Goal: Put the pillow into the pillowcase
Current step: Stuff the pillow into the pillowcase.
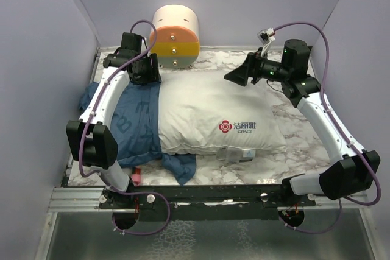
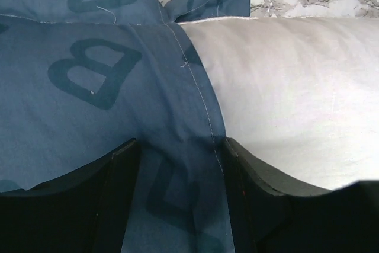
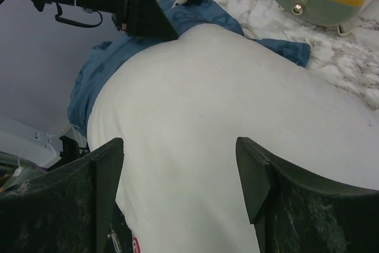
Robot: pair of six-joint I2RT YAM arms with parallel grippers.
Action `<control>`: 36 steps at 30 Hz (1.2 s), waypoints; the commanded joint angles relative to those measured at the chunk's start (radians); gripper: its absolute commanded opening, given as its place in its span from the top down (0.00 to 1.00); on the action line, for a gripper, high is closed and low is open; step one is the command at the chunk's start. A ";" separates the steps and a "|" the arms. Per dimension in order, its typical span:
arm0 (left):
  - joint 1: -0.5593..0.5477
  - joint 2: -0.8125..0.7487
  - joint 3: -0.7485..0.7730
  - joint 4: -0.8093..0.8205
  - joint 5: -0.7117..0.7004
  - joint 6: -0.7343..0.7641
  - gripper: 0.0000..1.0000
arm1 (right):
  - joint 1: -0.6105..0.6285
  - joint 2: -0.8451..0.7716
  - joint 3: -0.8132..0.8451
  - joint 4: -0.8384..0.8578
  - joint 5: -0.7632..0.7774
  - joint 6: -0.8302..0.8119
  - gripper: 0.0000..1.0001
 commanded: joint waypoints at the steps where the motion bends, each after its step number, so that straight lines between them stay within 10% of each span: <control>1: -0.007 0.025 0.068 -0.060 0.061 0.024 0.44 | 0.007 -0.014 -0.003 -0.003 -0.036 -0.010 0.24; 9: -0.011 0.040 0.121 -0.046 0.117 -0.013 1.00 | 0.080 0.098 0.112 -0.100 0.019 -0.096 0.23; 18: -0.107 -0.028 0.132 0.148 0.187 -0.089 1.00 | 0.168 0.425 0.506 -0.293 0.109 -0.422 0.04; 30: -0.191 -0.128 0.081 0.408 0.216 -0.155 1.00 | 0.223 0.515 0.433 -0.269 0.022 -0.587 0.00; 33: -0.208 -0.136 0.080 0.455 0.232 -0.174 1.00 | 0.224 0.501 0.401 -0.261 0.005 -0.572 0.04; 36: -0.220 -0.149 0.060 0.497 0.249 -0.198 1.00 | 0.224 0.493 0.367 -0.235 -0.022 -0.510 0.32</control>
